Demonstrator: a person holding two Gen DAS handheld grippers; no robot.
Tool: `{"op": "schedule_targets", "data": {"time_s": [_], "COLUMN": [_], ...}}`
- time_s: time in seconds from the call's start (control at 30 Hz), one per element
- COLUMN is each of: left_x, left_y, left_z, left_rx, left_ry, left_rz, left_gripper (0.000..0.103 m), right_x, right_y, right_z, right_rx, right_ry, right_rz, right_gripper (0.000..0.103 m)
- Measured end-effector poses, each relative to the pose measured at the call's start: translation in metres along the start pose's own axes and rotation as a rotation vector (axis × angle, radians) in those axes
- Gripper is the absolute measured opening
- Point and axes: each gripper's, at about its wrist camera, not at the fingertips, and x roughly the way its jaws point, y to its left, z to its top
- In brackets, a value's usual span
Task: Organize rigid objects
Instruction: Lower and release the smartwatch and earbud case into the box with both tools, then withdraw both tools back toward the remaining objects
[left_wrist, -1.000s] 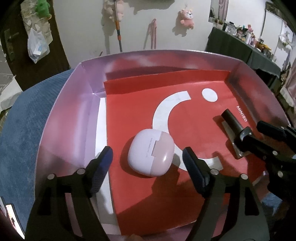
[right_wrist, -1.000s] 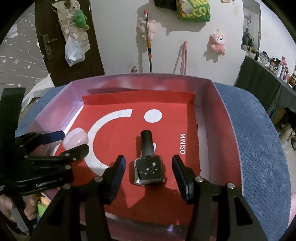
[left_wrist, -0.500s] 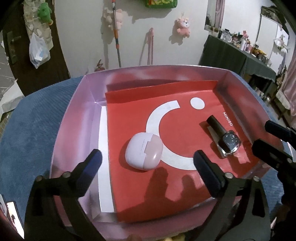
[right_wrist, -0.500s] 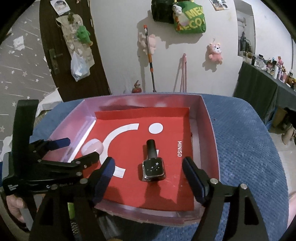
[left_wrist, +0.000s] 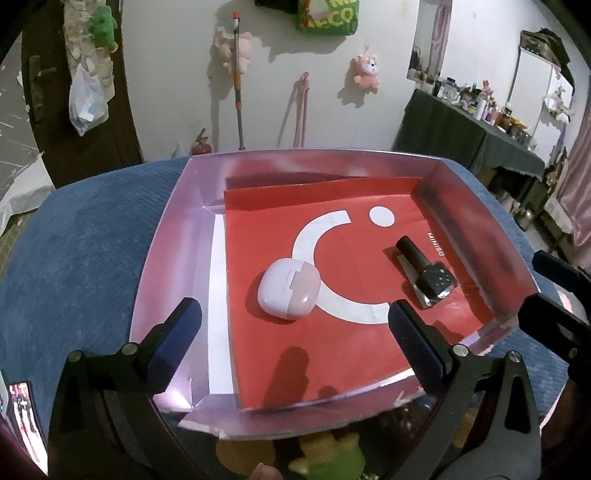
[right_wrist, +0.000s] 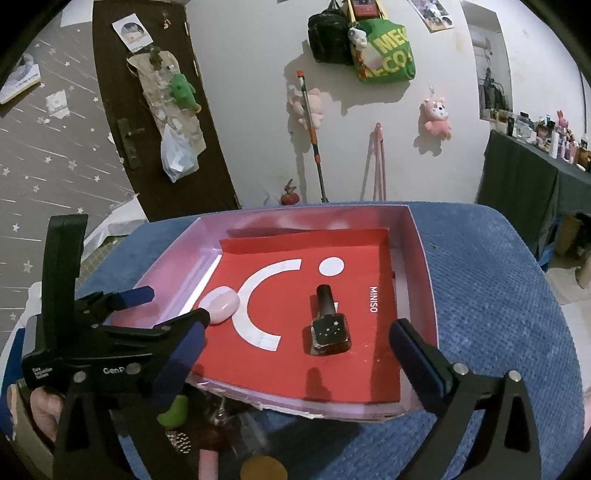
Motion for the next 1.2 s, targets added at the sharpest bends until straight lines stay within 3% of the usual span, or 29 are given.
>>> {"op": "schedule_targets", "data": {"time_s": [0.13, 0.37, 0.6, 1.2], "left_x": [-0.011, -0.032, -0.043, -0.071], "left_y": [0.001, -0.004, -0.015, -0.022], "left_z": [-0.005, -0.015, -0.029, -0.062], "left_rx": [-0.013, 0.002, 0.039, 0.01], "left_ry": [-0.023, -0.076, -0.07, -0.079], "left_rz": [-0.014, 0.037, 0.029, -0.027], "left_gripper": [0.103, 0.103, 0.103, 0.103], "right_x": [-0.008, -0.026, -0.038, -0.064], "right_y": [0.003, 0.011, 0.019, 0.026], "right_z": [-0.003, -0.011, -0.018, -0.047], "right_rx": [0.0, -0.001, -0.01, 0.011], "right_ry": [-0.013, -0.06, -0.083, -0.112], "right_rz": [0.012, 0.027, 0.019, 0.03], "right_gripper": [0.103, 0.103, 0.103, 0.103]}}
